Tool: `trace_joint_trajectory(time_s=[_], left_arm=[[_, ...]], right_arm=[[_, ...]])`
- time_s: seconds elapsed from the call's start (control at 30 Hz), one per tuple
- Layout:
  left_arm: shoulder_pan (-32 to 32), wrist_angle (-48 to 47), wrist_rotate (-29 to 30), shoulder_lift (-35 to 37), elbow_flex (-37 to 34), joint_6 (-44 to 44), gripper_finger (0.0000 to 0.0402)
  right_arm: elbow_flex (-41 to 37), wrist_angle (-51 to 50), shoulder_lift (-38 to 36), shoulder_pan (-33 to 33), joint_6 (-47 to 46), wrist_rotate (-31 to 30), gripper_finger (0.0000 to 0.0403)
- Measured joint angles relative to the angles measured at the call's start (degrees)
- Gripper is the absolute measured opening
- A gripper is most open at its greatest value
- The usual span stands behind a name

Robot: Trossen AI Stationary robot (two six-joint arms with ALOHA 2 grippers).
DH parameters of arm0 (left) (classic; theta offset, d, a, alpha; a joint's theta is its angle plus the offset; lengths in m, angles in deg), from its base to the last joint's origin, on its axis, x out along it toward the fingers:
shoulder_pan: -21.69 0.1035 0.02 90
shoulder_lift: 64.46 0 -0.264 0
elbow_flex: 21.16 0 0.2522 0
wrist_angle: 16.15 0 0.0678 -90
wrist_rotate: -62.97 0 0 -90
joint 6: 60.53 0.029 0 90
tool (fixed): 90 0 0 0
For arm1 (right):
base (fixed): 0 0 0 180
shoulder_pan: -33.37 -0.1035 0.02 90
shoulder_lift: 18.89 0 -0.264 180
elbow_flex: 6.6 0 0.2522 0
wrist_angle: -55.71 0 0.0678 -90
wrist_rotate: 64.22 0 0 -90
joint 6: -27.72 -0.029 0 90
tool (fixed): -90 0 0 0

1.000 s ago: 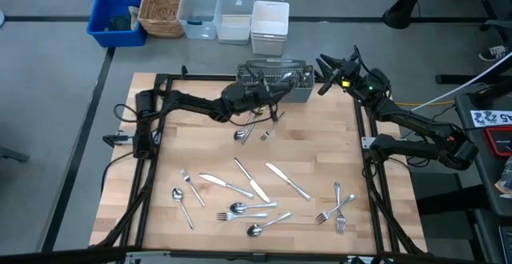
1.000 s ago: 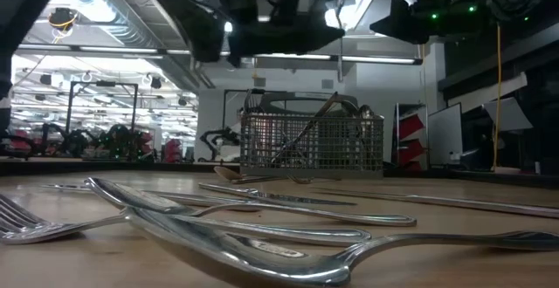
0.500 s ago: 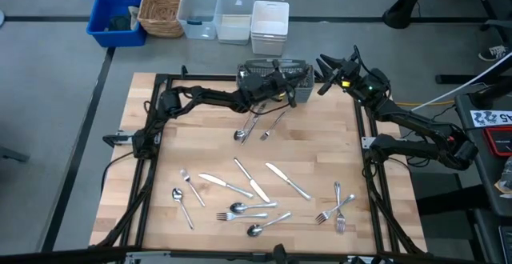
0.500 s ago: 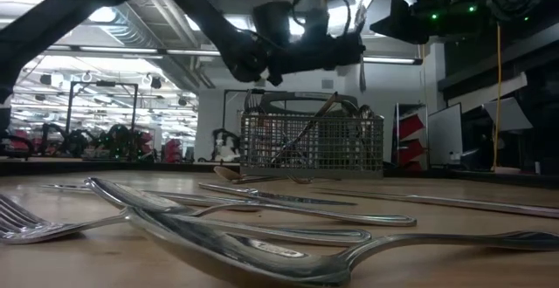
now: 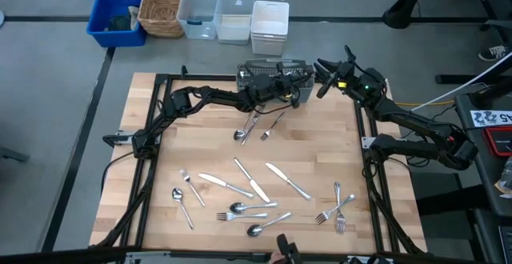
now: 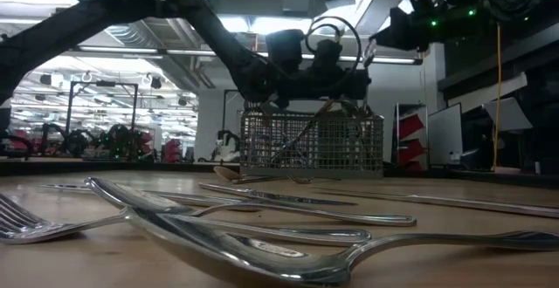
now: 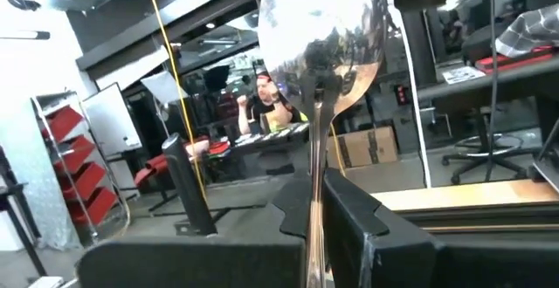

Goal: Sort silverware
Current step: Put the silver spoon into the dishwasher utensil holder

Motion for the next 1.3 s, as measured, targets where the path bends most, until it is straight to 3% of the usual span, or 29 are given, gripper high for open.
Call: trace_joint_trajectory(time_s=[0.27,1.0,1.3], left_arm=[[0.16,-3.74,-0.13,0.12,0.17,-0.48,0.0013],[-0.27,-5.24,0.00,0.13,0.06,-3.10,0.0090],[-0.40,3.53,0.53,-0.31,-0.28,-9.77,0.0095]], right_arm=[[0.00,0.07,0.00,0.00,0.00,-0.02,0.0094],[0.00,0.13,0.00,0.00,0.00,0.00,0.0094],[0.00,0.19,0.00,0.00,0.00,-0.01,0.0094]])
